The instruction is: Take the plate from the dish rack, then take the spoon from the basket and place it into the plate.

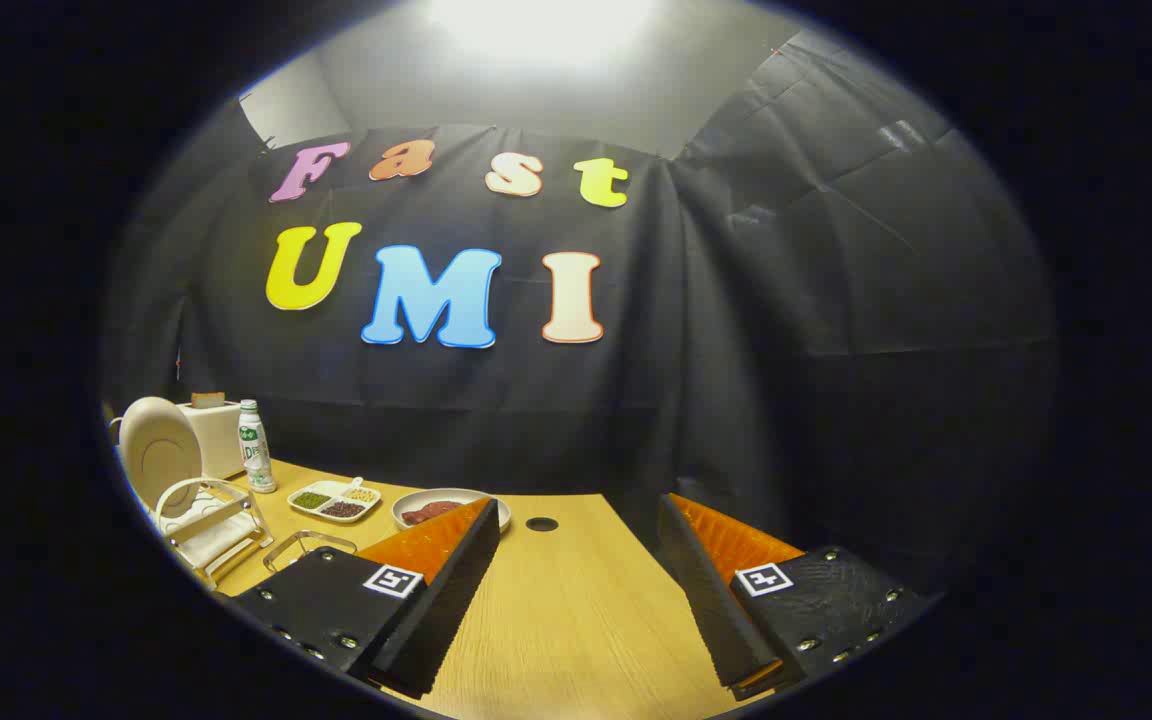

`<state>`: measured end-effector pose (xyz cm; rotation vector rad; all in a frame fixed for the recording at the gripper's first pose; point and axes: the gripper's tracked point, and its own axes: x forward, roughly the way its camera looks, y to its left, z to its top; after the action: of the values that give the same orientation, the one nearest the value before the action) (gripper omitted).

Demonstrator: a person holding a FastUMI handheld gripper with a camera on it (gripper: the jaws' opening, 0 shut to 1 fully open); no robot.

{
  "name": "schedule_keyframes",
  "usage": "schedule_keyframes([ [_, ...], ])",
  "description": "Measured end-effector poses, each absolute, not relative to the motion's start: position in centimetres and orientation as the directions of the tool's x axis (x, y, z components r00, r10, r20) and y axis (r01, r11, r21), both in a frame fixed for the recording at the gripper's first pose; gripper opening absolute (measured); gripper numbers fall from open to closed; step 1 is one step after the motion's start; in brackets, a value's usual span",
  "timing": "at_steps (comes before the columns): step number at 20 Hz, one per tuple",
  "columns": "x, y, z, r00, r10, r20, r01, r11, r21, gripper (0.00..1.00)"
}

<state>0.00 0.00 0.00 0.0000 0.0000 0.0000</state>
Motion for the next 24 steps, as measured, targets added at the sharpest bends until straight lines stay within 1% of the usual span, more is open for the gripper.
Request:
schedule_keyframes([
  [3, -3.5, 0.9, 2.1, 0.998, -0.041, -0.042, 0.04, 0.999, -0.014, 0.98],
  [6, -6.8, 4.6, 4.9, 0.998, -0.016, -0.057, 0.016, 1.0, 0.001, 0.98],
  [12, -11.0, 14.8, 8.5, 0.992, 0.09, -0.088, -0.085, 0.995, 0.058, 0.98],
  [16, -13.1, 22.0, 9.9, 0.978, 0.189, -0.094, -0.18, 0.979, 0.096, 0.98],
  [20, -13.7, 28.3, 9.9, 0.956, 0.27, -0.116, -0.259, 0.961, 0.102, 0.98],
  [24, -13.2, 33.4, 9.3, 0.937, 0.318, -0.146, -0.306, 0.947, 0.101, 0.98],
])
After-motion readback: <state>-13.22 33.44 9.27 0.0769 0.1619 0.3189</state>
